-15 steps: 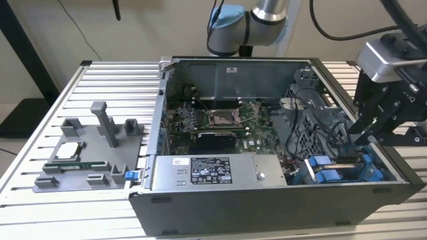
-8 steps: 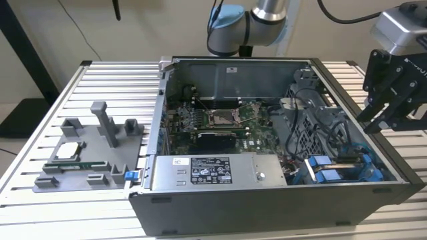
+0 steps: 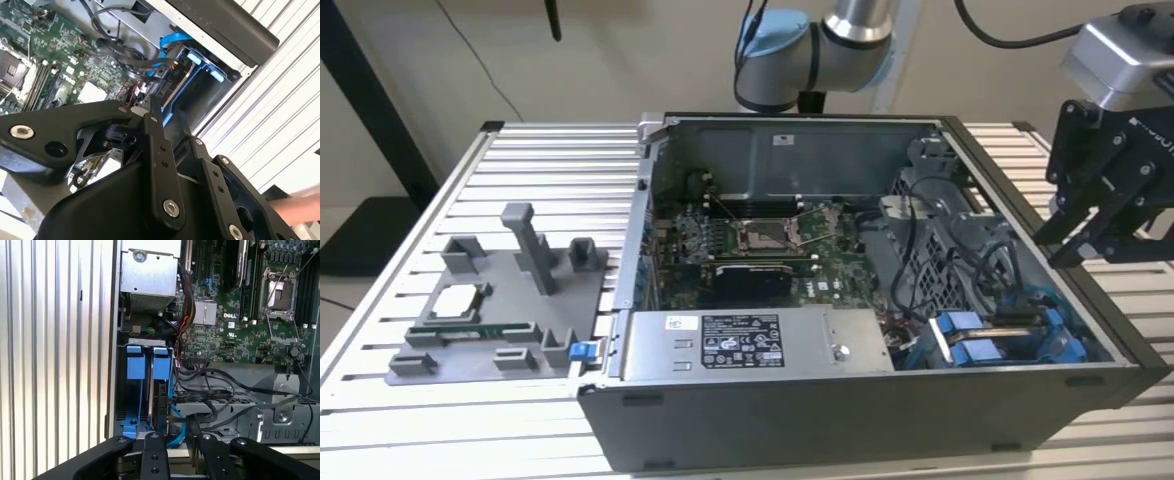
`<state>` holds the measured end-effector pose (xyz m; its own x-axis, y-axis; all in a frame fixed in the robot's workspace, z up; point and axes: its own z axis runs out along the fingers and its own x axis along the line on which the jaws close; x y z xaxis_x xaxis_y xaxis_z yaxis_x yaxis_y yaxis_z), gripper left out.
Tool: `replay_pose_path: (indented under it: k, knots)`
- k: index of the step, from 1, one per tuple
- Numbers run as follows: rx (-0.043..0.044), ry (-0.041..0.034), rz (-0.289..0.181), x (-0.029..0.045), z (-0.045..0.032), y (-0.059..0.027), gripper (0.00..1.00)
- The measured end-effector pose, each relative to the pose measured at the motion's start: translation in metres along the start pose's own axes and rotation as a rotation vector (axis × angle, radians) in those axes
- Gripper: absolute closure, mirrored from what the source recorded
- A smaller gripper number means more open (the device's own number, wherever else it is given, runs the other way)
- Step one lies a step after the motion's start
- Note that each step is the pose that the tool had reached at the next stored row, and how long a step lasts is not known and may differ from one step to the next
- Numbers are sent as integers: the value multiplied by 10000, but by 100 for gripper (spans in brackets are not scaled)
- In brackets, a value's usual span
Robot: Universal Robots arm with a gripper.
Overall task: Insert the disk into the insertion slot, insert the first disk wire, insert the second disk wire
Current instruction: 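Insert the second disk wire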
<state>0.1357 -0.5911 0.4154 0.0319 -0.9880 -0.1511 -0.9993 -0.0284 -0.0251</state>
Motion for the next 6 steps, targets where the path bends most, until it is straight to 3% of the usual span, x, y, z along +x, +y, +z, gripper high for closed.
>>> replay_pose_path:
  k: [6]
  knots:
    - [-1,44,-1,0,0,0,0]
